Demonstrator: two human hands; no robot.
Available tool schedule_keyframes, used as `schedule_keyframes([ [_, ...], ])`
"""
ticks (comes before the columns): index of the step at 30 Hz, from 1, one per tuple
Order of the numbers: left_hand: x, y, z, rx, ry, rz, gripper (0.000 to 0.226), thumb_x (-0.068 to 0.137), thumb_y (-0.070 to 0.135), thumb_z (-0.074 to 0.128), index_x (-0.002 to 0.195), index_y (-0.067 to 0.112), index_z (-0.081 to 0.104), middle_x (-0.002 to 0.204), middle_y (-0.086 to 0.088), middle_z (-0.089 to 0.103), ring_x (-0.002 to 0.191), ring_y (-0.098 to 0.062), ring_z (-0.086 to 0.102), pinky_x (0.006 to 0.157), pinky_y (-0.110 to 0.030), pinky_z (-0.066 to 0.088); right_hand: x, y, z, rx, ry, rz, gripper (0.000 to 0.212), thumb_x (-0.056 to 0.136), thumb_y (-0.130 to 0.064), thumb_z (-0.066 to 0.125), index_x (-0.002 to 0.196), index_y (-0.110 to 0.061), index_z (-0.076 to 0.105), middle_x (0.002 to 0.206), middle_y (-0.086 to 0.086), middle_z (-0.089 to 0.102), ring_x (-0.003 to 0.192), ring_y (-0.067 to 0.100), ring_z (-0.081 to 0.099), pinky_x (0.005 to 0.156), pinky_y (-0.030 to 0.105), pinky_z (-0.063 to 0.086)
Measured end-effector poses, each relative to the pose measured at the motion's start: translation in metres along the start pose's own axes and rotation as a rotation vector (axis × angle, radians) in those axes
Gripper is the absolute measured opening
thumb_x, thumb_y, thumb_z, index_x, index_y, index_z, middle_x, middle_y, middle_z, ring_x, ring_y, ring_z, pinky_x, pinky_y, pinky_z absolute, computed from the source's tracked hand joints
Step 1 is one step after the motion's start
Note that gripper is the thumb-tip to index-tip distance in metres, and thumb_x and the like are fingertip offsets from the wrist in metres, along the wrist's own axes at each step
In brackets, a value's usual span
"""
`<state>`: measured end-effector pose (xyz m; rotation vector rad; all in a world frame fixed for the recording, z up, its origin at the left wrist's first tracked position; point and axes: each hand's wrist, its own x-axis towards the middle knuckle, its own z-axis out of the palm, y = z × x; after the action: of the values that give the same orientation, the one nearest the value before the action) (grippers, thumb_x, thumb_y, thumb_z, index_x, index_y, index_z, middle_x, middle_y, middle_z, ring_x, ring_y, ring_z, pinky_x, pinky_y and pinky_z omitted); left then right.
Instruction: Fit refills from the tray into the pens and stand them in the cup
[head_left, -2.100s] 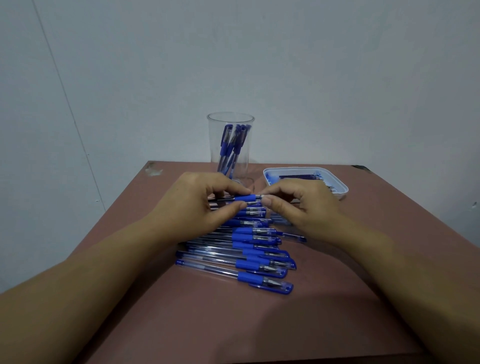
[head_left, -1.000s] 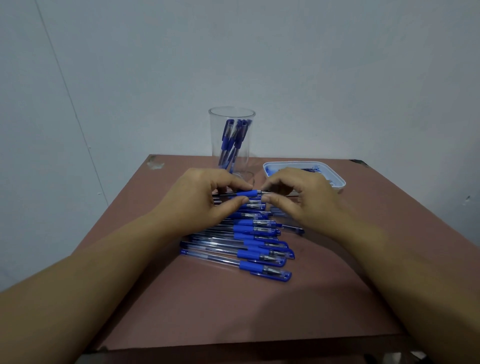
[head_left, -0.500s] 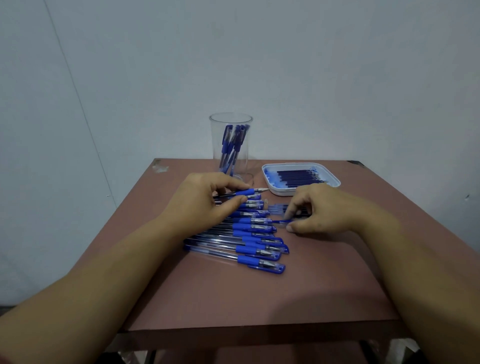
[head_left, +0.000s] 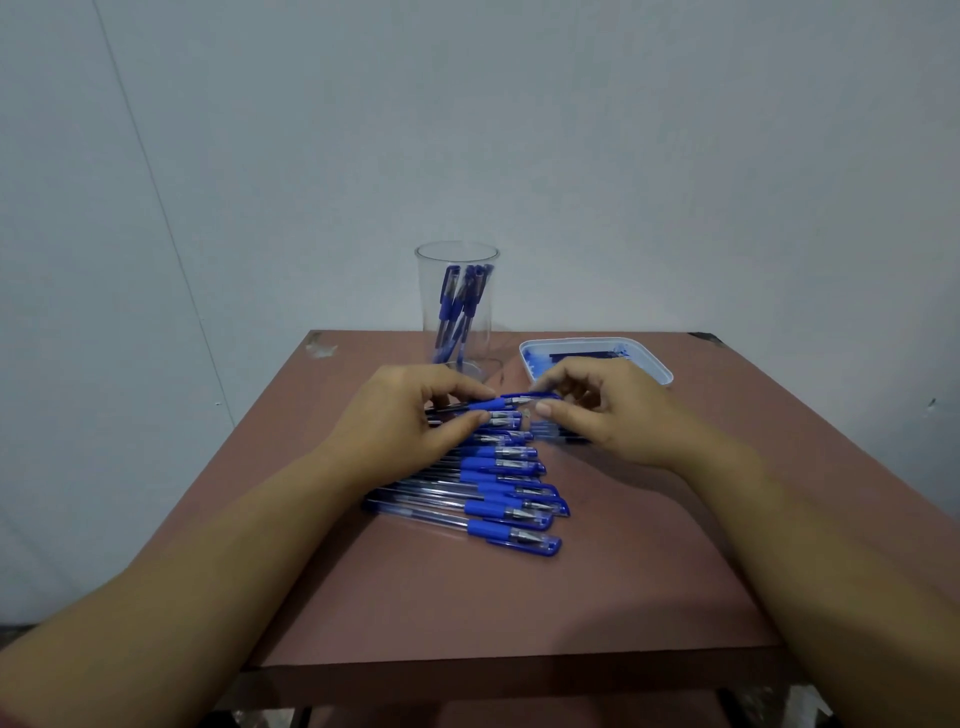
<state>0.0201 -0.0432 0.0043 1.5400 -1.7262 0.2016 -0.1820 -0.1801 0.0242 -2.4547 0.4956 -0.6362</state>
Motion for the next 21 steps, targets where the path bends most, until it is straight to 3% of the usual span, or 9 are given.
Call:
schedule_keyframes([
  [3,0.0,0.002,0.002,0.019,0.016,0.057,0.021,0.083,0.024,0.077,0.104,0.027,0.076,0.087,0.021,0.068,0.077,0.004,0.061,0.068,-0.006,0.043,0.002,-0.002,0.008,0.044,0.02,-0.019,0.009,0.091,-0.029,0.067,0.098,-0.034,0.069,0.076,-0.01,0.065,0.068,0.005,0.055,0.062,0.019,0.046],
  [7,-0.002,0.003,0.004,0.047,0.066,0.137,0.021,0.082,0.017,0.078,0.103,0.018,0.076,0.087,0.01,0.071,0.077,0.002,0.061,0.071,-0.003,0.042,0.002,-0.006,0.013,0.123,0.058,-0.032,0.007,0.09,-0.025,0.068,0.096,-0.027,0.072,0.07,-0.013,0.066,0.062,0.0,0.055,0.059,0.012,0.041],
  [11,-0.003,0.005,0.004,0.033,0.092,0.165,0.019,0.083,0.014,0.076,0.102,0.015,0.076,0.084,0.012,0.068,0.074,0.001,0.059,0.069,-0.003,0.041,0.0,-0.011,0.014,0.171,0.074,-0.036,0.006,0.09,-0.024,0.068,0.093,-0.027,0.071,0.068,-0.012,0.066,0.061,0.002,0.055,0.057,0.013,0.043],
  [15,0.005,0.013,0.003,-0.024,0.125,0.097,0.022,0.085,0.02,0.075,0.106,0.017,0.074,0.085,0.026,0.06,0.073,0.007,0.058,0.066,-0.003,0.04,0.005,-0.022,0.018,0.482,0.141,0.04,0.005,0.091,-0.015,0.065,0.094,-0.019,0.067,0.082,-0.001,0.071,0.075,0.01,0.067,0.075,0.025,0.057],
  [17,0.011,0.013,0.001,-0.031,0.126,0.061,0.031,0.084,0.031,0.073,0.113,0.02,0.07,0.091,0.026,0.058,0.081,0.007,0.058,0.069,-0.003,0.04,0.013,-0.025,0.015,0.595,0.191,0.104,0.007,0.091,-0.013,0.064,0.097,-0.017,0.066,0.079,0.0,0.073,0.076,0.01,0.069,0.076,0.027,0.058],
  [21,0.03,-0.01,-0.024,0.04,0.164,-0.052,0.074,0.072,0.047,0.079,0.137,0.028,0.049,0.125,0.014,0.049,0.109,0.007,0.046,0.086,-0.007,0.04,0.035,-0.029,-0.015,0.655,0.43,0.107,0.016,0.093,-0.005,0.062,0.098,-0.02,0.06,0.071,-0.003,0.071,0.07,0.008,0.068,0.079,0.027,0.057],
])
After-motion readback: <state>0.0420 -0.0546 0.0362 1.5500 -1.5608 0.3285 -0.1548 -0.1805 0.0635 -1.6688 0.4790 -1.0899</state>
